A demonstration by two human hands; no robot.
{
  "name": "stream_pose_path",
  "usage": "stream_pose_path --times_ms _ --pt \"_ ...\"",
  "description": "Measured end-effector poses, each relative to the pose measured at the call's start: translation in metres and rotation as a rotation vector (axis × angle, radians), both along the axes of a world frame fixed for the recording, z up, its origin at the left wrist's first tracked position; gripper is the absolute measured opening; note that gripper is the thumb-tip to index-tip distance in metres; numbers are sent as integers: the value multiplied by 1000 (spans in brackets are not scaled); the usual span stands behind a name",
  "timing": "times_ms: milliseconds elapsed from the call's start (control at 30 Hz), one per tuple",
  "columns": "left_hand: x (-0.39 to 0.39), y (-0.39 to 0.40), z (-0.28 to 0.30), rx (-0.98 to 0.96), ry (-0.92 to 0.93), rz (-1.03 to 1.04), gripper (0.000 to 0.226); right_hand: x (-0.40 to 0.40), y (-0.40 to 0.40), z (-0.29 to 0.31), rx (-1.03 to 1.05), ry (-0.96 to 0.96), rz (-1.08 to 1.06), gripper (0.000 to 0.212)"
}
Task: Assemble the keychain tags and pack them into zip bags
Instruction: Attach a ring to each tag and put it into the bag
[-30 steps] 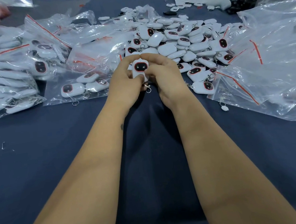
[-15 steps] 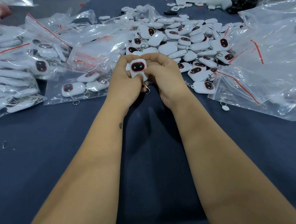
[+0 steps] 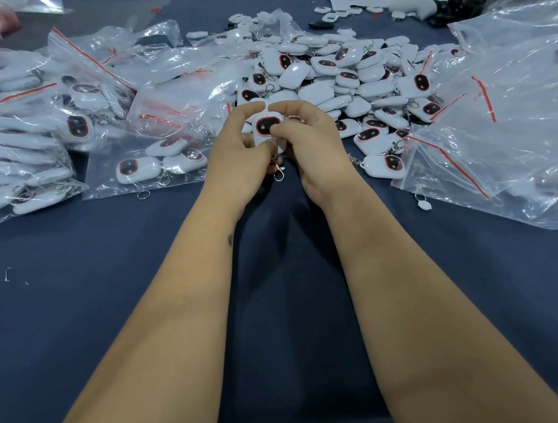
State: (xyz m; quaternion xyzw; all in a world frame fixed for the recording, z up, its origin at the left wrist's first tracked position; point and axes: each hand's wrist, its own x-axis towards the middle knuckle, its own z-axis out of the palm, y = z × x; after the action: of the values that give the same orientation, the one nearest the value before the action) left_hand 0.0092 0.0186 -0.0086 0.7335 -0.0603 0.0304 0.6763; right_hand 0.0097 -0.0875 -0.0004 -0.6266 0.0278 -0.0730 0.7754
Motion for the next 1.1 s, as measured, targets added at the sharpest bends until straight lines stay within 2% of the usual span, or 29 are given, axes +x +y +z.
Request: stream_pose_path --times_ms 67,267,700,800,900,1100 --pt "1 0 0 -18 26 4 47 0 0 1 -14 0 -2 23" --pt "0 -2 2 -78 39 -17 33 -2 0 1 -22 -8 11 19" --pt "-1 -3 6 -114 64 -1 35 -4 -1 3 -34 -29 35 20" --pt "-1 -3 6 -160 79 39 25 -4 0 3 -46 -39 54 23" --pt "-2 -2 4 -117 42 49 16 -4 -1 2 -62 -52 69 23" --pt "-1 0 2 -32 -26 29 18 -5 -1 2 -61 -61 79 26"
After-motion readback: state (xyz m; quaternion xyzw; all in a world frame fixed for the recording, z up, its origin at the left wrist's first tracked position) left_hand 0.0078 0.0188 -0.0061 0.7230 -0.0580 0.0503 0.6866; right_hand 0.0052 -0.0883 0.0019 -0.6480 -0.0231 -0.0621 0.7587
